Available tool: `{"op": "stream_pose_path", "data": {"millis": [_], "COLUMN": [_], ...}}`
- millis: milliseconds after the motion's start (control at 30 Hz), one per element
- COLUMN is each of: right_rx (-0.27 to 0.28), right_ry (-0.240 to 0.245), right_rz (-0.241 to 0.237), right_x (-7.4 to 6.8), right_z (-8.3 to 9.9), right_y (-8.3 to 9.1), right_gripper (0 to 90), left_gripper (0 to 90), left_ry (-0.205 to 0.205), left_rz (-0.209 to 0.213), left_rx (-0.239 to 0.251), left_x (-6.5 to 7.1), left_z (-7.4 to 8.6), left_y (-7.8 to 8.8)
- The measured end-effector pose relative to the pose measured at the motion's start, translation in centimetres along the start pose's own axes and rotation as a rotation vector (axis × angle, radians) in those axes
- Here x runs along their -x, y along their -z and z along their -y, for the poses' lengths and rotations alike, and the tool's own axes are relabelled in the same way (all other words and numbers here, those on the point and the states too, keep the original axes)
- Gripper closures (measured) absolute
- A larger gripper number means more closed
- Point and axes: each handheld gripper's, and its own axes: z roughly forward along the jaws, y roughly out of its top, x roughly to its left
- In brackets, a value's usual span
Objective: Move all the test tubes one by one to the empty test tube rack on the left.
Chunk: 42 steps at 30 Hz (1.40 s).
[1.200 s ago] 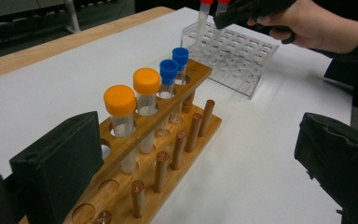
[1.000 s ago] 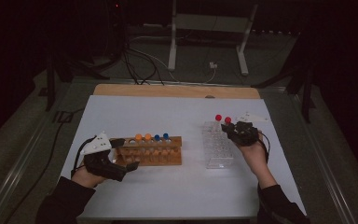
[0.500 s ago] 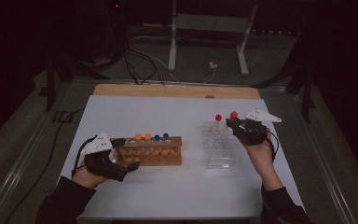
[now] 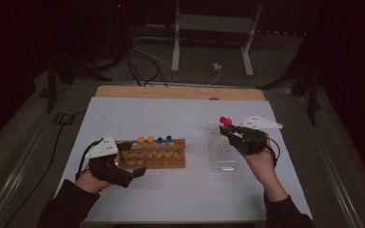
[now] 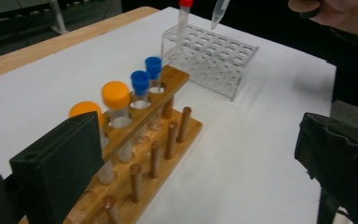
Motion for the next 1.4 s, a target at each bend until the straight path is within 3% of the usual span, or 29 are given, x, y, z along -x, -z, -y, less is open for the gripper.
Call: {"op": "stream_pose_path", "data": {"millis": [233, 567, 767, 833, 867, 967, 1067, 1267, 1367, 1400], "right_rx": [-0.017, -0.074, -0.103, -0.107, -0.109, -0.112, -0.123, -0.141, -0.144, -0.144], "right_ry": [0.032, 0.084, 0.108, 0.118, 0.118, 0.127, 0.134, 0.147, 0.150, 0.152], "right_rz": [-0.076, -0.182, -0.247, -0.264, -0.274, -0.300, -0.323, -0.354, -0.360, -0.360], "right_x": [-2.6, -6.2, -8.1, -8.7, -8.9, -9.6, -10.4, -11.4, -11.5, -11.6], "right_z": [-0.1, 0.8, 1.4, 1.5, 1.5, 1.6, 1.8, 2.2, 2.3, 2.3], "right_y": [-0.4, -1.9, -2.4, -2.5, -2.5, -2.5, -2.7, -3.2, -3.2, -3.2], "right_gripper": [74.7, 74.6, 74.7, 74.6, 74.7, 74.6, 74.6, 74.7, 74.6, 74.6], "left_gripper": [1.6, 1.7, 1.9, 2.5, 5.7, 11.7, 12.0, 17.2, 22.8, 25.0], "left_ry": [-0.005, -0.046, -0.026, -0.036, -0.044, -0.061, -0.059, -0.094, -0.090, -0.088], "left_rz": [0.033, 0.053, 0.076, 0.076, 0.095, 0.095, 0.109, 0.093, 0.079, 0.093], "left_rx": [0.016, 0.009, 0.013, 0.014, 0.012, 0.021, 0.038, 0.045, 0.038, 0.039], "left_x": [1.0, 2.8, 3.3, 3.5, 3.7, 4.1, 4.4, 5.0, 5.2, 5.2], "left_z": [-0.4, -1.2, -1.5, -1.6, -1.7, -1.9, -2.2, -2.9, -3.1, -3.2], "left_y": [-0.5, -1.5, -2.3, -2.5, -2.6, -2.9, -3.2, -4.1, -4.7, -4.8]}}
